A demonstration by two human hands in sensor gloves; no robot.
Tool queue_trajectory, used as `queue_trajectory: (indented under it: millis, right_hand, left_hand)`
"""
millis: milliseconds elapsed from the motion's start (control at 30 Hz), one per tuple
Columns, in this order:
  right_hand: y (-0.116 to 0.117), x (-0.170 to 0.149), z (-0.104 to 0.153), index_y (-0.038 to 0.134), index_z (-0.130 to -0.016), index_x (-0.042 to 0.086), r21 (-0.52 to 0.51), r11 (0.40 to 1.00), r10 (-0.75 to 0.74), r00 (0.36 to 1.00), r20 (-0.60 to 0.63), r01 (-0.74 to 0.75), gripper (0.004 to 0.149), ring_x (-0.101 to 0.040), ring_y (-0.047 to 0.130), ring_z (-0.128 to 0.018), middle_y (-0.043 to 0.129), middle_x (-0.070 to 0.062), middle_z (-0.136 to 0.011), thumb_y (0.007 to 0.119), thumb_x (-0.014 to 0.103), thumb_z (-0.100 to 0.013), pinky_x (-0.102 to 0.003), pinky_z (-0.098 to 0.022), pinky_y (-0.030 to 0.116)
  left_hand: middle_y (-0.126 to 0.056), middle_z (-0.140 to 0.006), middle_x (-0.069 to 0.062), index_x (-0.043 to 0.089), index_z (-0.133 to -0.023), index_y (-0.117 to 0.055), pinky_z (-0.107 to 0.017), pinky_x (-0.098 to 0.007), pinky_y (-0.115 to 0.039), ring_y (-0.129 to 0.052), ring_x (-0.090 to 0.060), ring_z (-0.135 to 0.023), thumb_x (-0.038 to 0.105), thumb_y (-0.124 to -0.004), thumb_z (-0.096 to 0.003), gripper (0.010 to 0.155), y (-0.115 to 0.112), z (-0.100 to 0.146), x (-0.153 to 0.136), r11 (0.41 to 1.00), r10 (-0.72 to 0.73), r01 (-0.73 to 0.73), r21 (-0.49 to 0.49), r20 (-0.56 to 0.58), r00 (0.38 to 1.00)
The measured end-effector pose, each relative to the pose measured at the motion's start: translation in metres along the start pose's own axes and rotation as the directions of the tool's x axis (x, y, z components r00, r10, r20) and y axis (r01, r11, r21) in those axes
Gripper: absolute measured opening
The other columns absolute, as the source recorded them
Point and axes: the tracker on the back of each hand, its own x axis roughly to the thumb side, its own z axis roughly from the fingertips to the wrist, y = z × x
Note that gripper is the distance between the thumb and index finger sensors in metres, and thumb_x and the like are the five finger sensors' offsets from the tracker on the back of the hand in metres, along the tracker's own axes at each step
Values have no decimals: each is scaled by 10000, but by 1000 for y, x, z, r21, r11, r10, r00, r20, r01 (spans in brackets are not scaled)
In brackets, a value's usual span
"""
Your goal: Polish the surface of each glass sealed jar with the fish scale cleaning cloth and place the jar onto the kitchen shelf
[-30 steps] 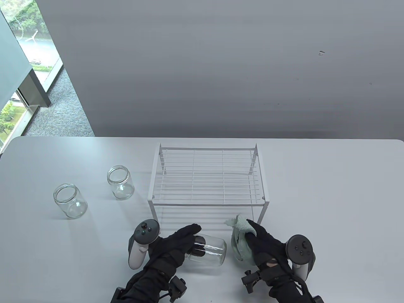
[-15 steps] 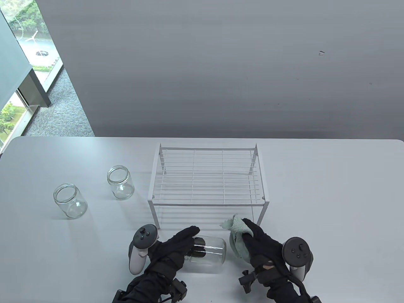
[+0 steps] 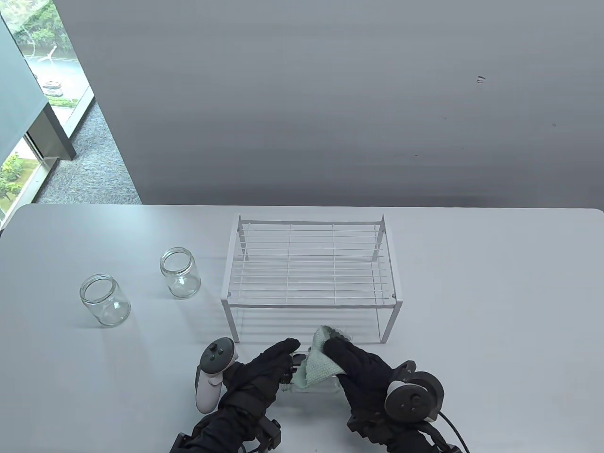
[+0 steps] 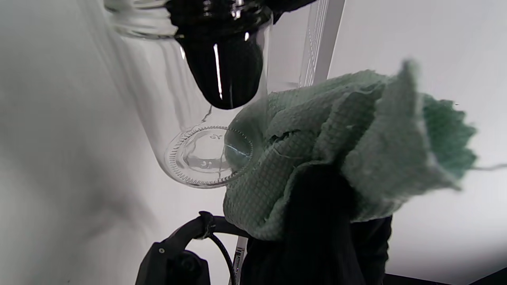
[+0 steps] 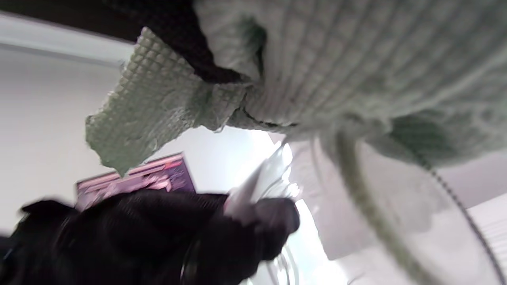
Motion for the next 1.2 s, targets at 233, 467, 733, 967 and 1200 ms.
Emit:
queue_trajectory:
  millis: [233,467,733,967,1200]
  right_hand:
    - [12,8,-2,727,-950,75,221,961,139,982,132,-166,472,-563,645,-869,661,-279,-963,723,205,-496,-736,-554,510]
    - [20,3,0,497,-1062,47,400,907,96,990,105,-131,745,-611,368,-961,377,-302,-1067,765,468,-509,-796,-577,347]
    - [14,-1,1,566,-1029,-6,164,986,26,999,26,-30,784,-621,482,-919,498,-329,-1026,734,547,-499,-788,-558,388]
    - [29,6,-4,479,-1045,-6,285,931,234,972,15,-228,806,-633,489,-896,457,-339,-1020,768,511,-498,-769,-559,424]
    - [21,-16,1,571,-1024,21,181,983,45,991,-127,-22,669,-609,612,-853,559,-320,-992,711,444,-524,-716,-545,534]
  left_hand:
    - [-834,-937,-88,156,-1059,-532,-739,-494,-347,-1016,-143,-754,343,-607,-580,520,-4,2,1,994,97,-96,-49,23,995]
    - [-804,-957,-106,137,-1080,-476,-735,-503,-322,-995,-151,-774,383,-737,-558,633,-6,4,2,996,79,-78,-30,22,997]
    - [-826,-934,-96,144,-1070,-505,-738,-501,-347,-1011,-137,-742,311,-754,-543,607,-5,4,4,999,25,-26,28,34,999]
    - [-791,-958,-101,158,-1080,-466,-733,-494,-303,-986,-144,-776,335,-736,-552,619,-20,6,6,1000,24,-24,-6,41,999]
    - [-827,-933,-87,189,-1096,-394,-756,-417,-258,-991,-147,-756,348,-597,-583,574,-17,7,5,998,62,-62,-6,60,996]
